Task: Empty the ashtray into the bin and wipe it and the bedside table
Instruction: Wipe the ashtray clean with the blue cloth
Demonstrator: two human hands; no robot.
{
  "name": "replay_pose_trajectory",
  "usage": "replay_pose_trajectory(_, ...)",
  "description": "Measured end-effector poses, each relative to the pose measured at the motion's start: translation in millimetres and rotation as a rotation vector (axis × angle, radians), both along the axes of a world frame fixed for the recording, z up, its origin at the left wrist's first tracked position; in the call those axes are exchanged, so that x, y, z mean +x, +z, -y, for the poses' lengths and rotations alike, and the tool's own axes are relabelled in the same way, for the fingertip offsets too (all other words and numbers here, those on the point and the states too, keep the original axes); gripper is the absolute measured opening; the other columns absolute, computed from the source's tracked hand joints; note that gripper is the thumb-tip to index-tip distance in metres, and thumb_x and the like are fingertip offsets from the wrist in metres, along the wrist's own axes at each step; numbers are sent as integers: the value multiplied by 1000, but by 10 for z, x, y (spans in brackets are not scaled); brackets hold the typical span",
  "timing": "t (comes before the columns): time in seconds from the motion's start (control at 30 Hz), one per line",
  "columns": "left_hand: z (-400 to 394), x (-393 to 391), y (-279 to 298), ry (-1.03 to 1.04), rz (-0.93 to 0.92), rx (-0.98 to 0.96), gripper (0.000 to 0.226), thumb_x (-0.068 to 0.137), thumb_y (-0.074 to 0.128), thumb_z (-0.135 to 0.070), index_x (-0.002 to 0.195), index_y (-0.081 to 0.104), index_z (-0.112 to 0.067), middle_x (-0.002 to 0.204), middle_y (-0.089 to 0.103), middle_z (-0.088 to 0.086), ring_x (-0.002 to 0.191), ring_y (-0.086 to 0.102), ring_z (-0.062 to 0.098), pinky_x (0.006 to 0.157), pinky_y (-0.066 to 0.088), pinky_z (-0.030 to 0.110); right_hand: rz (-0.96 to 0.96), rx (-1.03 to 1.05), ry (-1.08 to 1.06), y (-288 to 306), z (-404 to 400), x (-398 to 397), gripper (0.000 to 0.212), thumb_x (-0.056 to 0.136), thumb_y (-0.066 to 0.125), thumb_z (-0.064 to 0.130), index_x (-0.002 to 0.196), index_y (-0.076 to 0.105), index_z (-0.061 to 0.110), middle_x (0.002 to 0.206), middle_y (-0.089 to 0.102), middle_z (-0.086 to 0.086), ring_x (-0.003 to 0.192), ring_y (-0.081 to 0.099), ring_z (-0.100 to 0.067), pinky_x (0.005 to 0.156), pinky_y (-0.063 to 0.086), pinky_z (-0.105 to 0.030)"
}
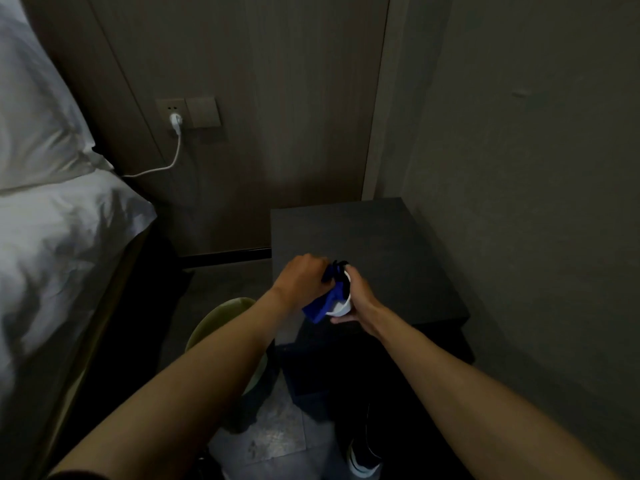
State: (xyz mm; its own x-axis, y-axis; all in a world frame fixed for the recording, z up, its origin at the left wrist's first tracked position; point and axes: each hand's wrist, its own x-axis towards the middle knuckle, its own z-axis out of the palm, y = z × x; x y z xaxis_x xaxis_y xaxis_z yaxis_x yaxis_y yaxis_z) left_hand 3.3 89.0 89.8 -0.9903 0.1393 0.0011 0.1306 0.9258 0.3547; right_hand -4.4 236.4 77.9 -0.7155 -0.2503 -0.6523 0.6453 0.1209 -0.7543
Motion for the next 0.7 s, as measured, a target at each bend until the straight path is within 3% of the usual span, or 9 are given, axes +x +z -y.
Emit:
replay_pose_trajectory(0.07, 13, 15, -40, 113, 12, 142, 7, 89, 68, -26, 90, 65, -20, 80, 69, -4, 73, 67, 10, 74, 58, 31, -22, 4, -59, 11, 52, 3, 47, 102, 34, 49, 116, 60, 13, 98, 66, -12, 79, 64, -28, 55, 55, -40)
replay_pose_trajectory(0.17, 4, 55, -66, 306, 53, 307, 15, 85, 74, -23, 75, 65, -17, 69, 66, -2, 65, 65, 8, 60, 48, 20, -166, -18, -194, -41, 107, 7, 36, 103, 37, 34, 94, 64, 12, 93, 68, -14, 75, 64, -25, 58, 54, -34)
replay_pose_trajectory(0.27, -14, 70, -76, 472, 130, 409, 24, 84, 76, -25, 67, 62, -15, 66, 63, 0, 60, 59, 8, 50, 37, 17, -267, -38, -290, -83, 168, 2, 30, 103, 38, 28, 97, 63, 13, 95, 67, -12, 77, 63, -20, 64, 51, -32)
replay_pose_trajectory(0.37, -48, 67, -91, 562, 245, 487, 25, 85, 75, -32, 84, 68, -8, 82, 69, 7, 73, 65, 16, 59, 46, 23, -311, -77, -381, -110, 246, -23, 26, 103, 40, 25, 99, 64, 13, 103, 67, -15, 89, 65, -24, 75, 53, -34)
replay_pose_trajectory(0.47, -81, 89, -120, 580, 243, 466, 33, 86, 73, -37, 94, 70, -5, 94, 72, 11, 82, 68, 21, 64, 49, 28, -305, -83, -437, -109, 302, -41, 30, 101, 41, 28, 101, 66, 12, 105, 69, -14, 95, 66, -27, 84, 53, -37)
replay_pose_trajectory(0.6, -74, 127, -114, 606, 229, 426, 41, 85, 72, -41, 101, 71, -3, 101, 71, 14, 89, 68, 27, 68, 48, 30, -260, -109, -455, -118, 317, -51, 39, 100, 43, 32, 116, 65, 4, 100, 70, -12, 86, 67, -21, 73, 53, -31)
replay_pose_trajectory(0.7, -35, 144, -81, 596, 227, 410, 38, 86, 71, -39, 102, 69, -5, 101, 70, 11, 87, 66, 24, 74, 53, 33, -218, -154, -408, -111, 299, -33, 35, 99, 41, 30, 98, 69, 10, 83, 71, -5, 73, 65, -16, 57, 51, -24)
